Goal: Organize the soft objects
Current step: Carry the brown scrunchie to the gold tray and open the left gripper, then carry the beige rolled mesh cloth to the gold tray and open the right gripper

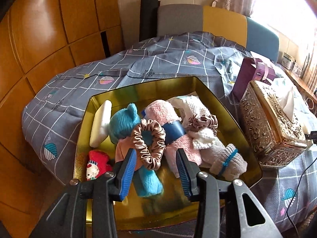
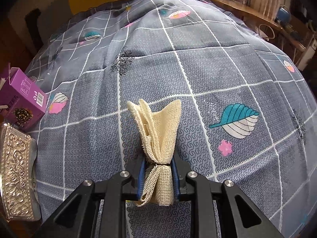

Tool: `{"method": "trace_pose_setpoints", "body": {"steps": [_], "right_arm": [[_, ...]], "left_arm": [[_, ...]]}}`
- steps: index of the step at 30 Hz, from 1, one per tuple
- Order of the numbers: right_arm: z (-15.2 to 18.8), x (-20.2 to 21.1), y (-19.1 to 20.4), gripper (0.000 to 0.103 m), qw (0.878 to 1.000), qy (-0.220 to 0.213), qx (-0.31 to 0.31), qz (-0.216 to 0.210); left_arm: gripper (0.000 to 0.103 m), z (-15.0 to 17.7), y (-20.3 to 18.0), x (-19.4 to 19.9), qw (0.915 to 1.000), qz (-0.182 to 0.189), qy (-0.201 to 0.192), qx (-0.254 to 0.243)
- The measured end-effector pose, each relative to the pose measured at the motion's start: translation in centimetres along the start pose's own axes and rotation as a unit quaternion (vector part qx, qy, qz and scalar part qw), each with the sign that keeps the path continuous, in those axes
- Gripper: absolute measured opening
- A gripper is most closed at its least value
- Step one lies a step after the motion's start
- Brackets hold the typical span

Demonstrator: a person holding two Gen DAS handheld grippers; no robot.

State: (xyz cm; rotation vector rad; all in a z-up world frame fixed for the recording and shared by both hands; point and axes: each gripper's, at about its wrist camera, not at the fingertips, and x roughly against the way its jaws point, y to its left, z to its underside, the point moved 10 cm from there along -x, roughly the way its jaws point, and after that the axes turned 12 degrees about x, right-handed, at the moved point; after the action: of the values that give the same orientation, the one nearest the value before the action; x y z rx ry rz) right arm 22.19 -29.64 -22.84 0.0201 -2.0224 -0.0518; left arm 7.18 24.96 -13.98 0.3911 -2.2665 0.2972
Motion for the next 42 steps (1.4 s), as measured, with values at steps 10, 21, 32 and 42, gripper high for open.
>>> {"method": "trace_pose_setpoints", "body": {"steps": [10,21,32,42], "right_arm": [[-0.3,0.0,-1.5,0.022,1.0,-0.004,-0.024,0.019],[-5.4,2.4,0.4,0.021,0.999,-0.03,-0.01,0.025],[-15.7,15.5,17.2,0.021,0.971,-0.179,0.133,-0.082],[-1.5,18.5,41.3,0.022,0.862,-0.128,0.408,-0.272]], "left_arm": [[0.061,0.2,-0.5,0.4,0.9996,0.027,-0.001,-0.001],[0.061,-0.1,-0.8,1.3,0.9989,0.044,-0.014,-0.01],[0.061,-0.5,0.2,1.9,0.9981,0.056,-0.023,-0.005],[0.061,-1.9,5.9,2.8,0.9967,0.029,-0.046,0.06]]}}
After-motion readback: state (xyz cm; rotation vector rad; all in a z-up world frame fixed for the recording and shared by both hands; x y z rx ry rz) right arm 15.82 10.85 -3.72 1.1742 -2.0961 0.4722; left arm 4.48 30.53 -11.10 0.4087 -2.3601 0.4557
